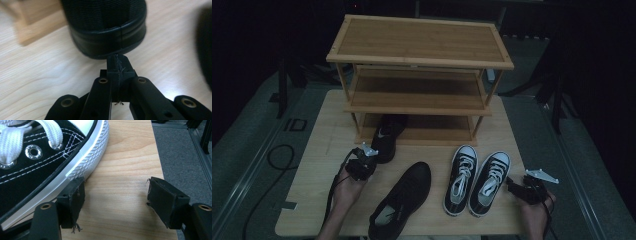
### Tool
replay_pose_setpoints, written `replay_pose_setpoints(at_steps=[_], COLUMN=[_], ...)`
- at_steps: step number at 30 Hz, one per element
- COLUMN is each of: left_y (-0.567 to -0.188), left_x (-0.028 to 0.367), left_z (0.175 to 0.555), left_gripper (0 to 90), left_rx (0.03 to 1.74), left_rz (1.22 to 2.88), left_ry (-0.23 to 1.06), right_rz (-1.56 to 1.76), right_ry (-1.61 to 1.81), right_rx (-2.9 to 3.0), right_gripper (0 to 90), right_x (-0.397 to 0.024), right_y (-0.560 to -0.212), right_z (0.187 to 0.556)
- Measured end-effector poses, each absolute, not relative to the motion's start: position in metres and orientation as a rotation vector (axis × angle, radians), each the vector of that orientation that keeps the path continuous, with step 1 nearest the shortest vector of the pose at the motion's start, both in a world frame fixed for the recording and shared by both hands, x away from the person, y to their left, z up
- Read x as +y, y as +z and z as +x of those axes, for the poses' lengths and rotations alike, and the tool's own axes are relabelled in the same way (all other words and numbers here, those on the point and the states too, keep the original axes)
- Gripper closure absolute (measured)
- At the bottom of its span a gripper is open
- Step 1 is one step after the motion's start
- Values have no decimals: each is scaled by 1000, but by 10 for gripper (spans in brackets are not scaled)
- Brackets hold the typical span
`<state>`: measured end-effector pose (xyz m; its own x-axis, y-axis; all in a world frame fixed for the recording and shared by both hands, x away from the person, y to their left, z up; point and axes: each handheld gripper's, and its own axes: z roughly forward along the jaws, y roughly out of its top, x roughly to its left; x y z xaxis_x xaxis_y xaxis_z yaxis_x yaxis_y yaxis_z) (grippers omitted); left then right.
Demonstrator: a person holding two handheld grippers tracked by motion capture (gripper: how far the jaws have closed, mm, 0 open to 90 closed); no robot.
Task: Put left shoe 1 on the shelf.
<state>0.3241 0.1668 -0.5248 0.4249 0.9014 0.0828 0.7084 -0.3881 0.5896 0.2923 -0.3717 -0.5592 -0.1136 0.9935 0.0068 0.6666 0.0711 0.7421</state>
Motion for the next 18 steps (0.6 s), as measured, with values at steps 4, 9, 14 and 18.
replay_pose_setpoints(at_steps=[4,9,14,18], left_y=[-528,-536,-535,-535], left_x=[172,164,158,158], left_z=[327,322,329,336], left_gripper=[877,879,880,891], left_rx=[1387,1338,1331,1356], left_rz=[2204,2238,2233,2244], left_ry=[529,473,480,494], right_rz=[1645,1645,1645,1645], right_ry=[823,822,822,822], right_rx=[1837,1837,1837,1837], right_gripper=[297,297,297,298], right_x=[-372,-372,-372,-372], right_y=[-559,-559,-559,-559], right_z=[292,292,292,292])
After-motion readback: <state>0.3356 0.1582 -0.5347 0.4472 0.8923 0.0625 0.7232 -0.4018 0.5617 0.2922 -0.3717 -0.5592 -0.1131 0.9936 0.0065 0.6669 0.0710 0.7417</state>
